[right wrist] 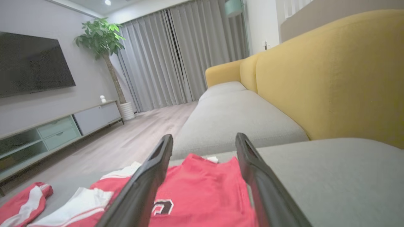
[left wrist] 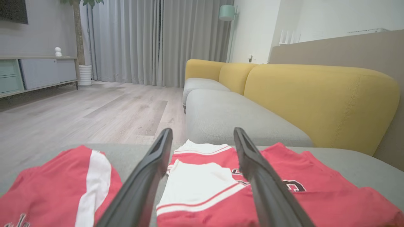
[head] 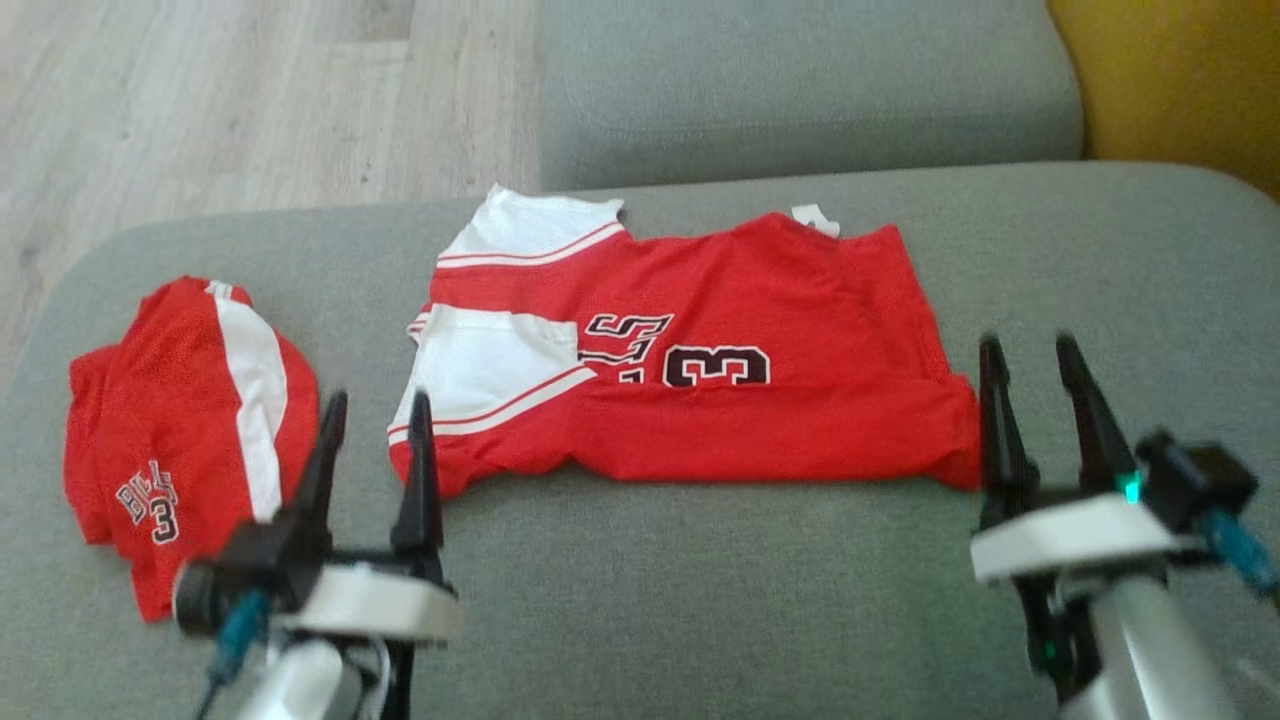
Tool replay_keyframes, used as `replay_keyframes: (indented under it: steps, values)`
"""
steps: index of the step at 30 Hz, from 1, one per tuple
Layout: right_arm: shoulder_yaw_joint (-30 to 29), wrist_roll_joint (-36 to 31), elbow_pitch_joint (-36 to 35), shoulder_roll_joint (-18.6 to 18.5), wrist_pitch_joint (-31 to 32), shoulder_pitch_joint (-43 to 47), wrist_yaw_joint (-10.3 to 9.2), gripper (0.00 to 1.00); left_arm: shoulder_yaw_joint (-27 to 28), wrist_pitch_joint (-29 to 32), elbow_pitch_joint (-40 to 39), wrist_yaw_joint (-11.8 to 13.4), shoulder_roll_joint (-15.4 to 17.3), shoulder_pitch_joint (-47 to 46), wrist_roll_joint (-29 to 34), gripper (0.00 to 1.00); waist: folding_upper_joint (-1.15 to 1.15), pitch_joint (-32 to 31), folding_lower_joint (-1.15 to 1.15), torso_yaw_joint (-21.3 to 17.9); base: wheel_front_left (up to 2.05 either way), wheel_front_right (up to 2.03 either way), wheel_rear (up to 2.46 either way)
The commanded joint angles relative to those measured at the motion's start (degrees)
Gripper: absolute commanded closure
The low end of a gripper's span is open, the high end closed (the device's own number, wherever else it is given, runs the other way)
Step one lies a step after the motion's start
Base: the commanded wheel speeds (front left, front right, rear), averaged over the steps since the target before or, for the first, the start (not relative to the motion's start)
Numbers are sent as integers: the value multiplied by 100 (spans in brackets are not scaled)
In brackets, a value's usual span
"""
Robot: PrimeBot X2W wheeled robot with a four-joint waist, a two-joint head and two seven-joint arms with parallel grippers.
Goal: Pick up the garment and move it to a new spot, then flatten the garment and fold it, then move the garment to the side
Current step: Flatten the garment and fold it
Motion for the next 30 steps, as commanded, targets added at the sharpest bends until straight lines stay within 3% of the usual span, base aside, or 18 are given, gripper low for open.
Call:
replay_keyframes:
  steps: [1, 6, 12, 18, 30]
  values:
    - [64, -140, -275, 35, 17, 14, 39, 0, 328, -30, -194, -5, 25, -133, 144, 0, 0, -42, 2, 20, 0, 0, 0]
    - [-61, -379, -445, 85, 22, 570, 39, 0, 528, -30, 32, -144, -208, 276, 394, 0, 0, -32, 2, 30, 0, 0, 0]
    - [21, -297, -595, 89, 111, 536, 39, 0, 613, 12, 603, -258, -276, 175, 413, 0, 0, 90, 2, -57, 0, 0, 0]
    - [115, -346, -836, 90, 251, 325, 39, 0, 702, 580, 1478, -120, -245, -386, 326, 0, 0, 429, 2, -217, 0, 0, 0]
    - [428, -267, -900, 90, 252, -83, 39, 0, 503, 1730, 2983, -479, -206, -1315, 136, 0, 0, 1069, 2, -618, 0, 0, 0]
